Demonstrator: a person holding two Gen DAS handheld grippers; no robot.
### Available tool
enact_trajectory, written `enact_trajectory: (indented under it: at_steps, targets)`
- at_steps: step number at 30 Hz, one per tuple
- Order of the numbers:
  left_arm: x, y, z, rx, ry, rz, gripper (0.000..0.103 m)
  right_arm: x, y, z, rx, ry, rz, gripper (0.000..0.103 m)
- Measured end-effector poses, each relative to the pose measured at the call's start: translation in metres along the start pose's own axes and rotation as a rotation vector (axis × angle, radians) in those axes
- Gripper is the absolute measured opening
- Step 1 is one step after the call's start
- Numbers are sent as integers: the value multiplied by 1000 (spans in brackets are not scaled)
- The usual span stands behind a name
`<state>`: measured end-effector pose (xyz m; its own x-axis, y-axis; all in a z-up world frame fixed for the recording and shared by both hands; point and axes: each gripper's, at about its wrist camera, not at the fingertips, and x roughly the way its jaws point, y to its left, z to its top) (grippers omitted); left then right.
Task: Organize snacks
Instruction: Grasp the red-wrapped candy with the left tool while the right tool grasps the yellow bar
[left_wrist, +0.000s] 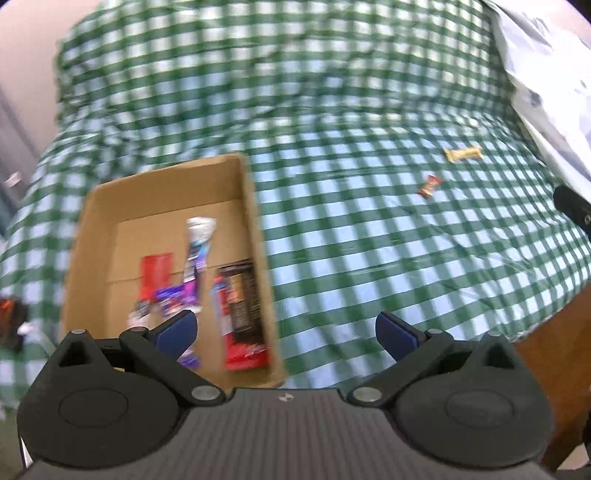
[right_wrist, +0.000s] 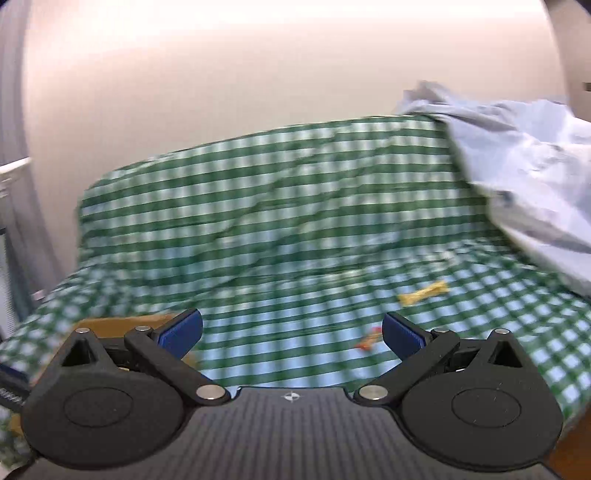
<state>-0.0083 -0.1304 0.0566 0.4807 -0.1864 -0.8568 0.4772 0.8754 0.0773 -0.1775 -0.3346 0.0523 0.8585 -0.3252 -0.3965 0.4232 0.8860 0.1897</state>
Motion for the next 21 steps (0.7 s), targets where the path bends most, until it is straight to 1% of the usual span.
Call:
enact_trajectory:
  at_steps: [3,5,6,8,9,12,14,16,19,21]
  targets:
    - [30,-30,28,29,26,-62,103,24,-40,7,34,-4,-80,103]
    - [56,-55,51,54,31,-102,103,49,-68,11,69,6,-139,103]
    - [71,-68,64,77,28,-110,103,64,-83,13,96,17,-168,103]
    - [100,-96,85,137,29,-123,103,97,-114,17,177,69,-224,103]
    - [119,-112,97,172,35,-131,103,115,-134,18,240,94,-233,103]
    - [172,-151,126,245,58,-163,103,165,-174,17,364,141,-251,103]
    - [212,-172,146,271,94,-196,103,204,-193,14,390,171,-250,103]
    - [258,-193,167,247,131,-204,103,247,-210,9,388,187,-254,103]
    - [315,-212,190,207,173,-219,103,312,-230,-1,377,214,-253,103]
    - [346,-223,203,189,195,-230,103,357,-240,-5,397,233,-258,103]
